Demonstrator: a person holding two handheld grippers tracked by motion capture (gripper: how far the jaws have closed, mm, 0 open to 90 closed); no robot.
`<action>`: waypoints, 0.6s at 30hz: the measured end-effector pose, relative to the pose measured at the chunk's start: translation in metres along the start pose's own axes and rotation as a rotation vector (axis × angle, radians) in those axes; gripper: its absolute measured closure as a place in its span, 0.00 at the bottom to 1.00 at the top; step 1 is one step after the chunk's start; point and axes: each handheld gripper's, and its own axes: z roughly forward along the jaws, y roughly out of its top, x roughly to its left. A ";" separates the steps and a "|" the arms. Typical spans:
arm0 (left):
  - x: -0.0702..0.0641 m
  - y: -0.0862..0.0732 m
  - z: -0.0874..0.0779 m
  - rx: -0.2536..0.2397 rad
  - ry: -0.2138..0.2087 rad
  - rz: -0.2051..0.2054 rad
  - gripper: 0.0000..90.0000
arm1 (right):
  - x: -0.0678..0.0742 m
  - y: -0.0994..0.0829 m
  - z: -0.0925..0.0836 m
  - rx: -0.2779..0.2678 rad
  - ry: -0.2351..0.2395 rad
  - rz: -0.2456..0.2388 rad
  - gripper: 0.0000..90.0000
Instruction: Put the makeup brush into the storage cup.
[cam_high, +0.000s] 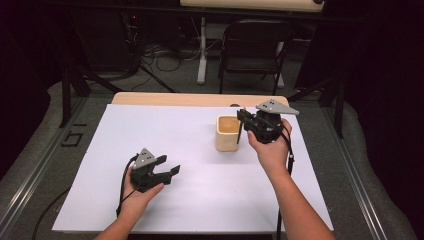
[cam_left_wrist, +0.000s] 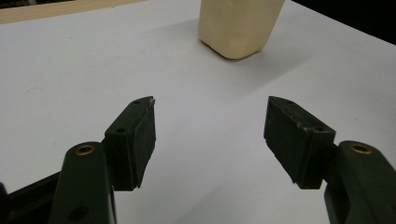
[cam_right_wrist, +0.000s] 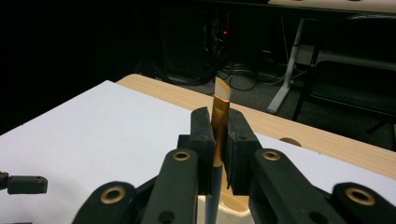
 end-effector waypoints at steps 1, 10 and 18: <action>0.000 0.000 0.000 0.000 0.001 0.002 0.38 | 0.000 0.001 0.000 -0.003 -0.001 -0.004 0.93; 0.001 0.000 0.000 -0.002 0.000 -0.001 0.38 | -0.002 0.010 0.001 -0.001 -0.009 -0.009 0.93; 0.001 0.001 -0.001 0.000 0.002 0.002 0.38 | 0.000 0.018 0.005 -0.005 -0.010 -0.017 0.93</action>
